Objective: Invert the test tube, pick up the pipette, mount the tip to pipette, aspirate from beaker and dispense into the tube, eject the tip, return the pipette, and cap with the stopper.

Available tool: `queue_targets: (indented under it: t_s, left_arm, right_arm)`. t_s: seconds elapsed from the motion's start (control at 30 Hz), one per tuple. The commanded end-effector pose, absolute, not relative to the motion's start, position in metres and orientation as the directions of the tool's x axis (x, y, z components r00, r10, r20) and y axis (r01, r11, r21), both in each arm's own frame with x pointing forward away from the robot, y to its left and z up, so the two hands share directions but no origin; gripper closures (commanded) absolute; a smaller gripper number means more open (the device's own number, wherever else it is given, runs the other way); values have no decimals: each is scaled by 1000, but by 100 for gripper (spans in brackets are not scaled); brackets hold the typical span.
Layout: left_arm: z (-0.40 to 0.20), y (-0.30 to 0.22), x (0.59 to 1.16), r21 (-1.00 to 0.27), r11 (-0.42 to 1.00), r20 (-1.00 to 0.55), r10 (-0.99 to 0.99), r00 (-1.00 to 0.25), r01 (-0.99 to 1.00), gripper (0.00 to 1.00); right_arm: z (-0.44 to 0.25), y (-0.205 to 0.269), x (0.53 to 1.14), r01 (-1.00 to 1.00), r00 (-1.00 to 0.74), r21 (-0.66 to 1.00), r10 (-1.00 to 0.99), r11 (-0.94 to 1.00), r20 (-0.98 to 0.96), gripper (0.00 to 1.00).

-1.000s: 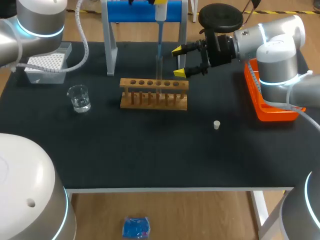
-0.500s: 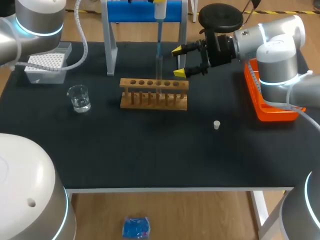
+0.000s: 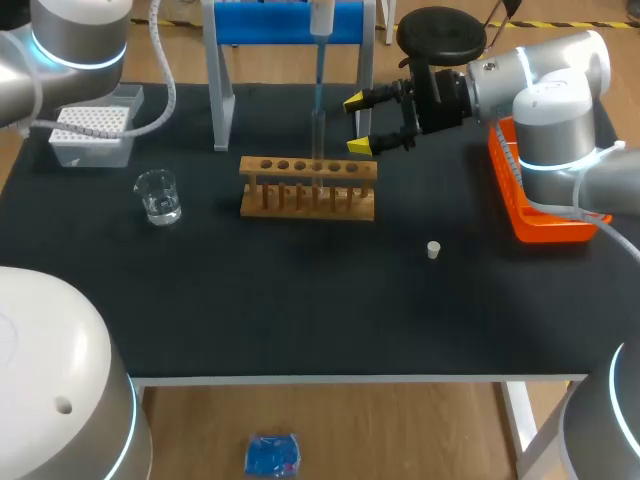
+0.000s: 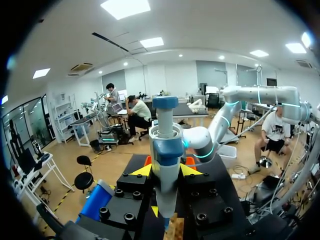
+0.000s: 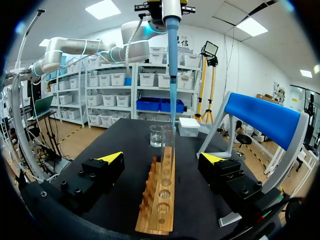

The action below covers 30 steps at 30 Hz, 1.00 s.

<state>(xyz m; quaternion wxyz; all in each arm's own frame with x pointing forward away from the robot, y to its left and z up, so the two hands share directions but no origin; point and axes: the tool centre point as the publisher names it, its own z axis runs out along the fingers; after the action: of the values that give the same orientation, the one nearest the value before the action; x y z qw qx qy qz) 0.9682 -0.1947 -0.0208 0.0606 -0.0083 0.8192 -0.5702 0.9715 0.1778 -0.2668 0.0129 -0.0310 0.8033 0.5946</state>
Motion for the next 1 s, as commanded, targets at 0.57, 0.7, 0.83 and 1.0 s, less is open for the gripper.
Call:
queue_targets:
  t_s: [0.57,0.7,0.83,1.0]
  left_arm:
    - [-4,-191,964,-929,366,-105,-99,-990,62,100]
    - [1,-188,962,-925,375,-112,-106,-988,65,100]
    - [5,-173,956,-923,380,-122,-129,-984,64,100]
    - [3,-148,942,-917,397,-104,-167,-981,29,100]
  right_arm:
    - [-268,178,972,-66,-998,955,-35,290,-58,0]
    - [-268,178,972,-66,-998,955,-35,290,-58,0]
    - [-268,178,972,-66,-998,955,-35,290,-58,0]
    - [-268,178,972,-66,-998,955,-35,290,-58,0]
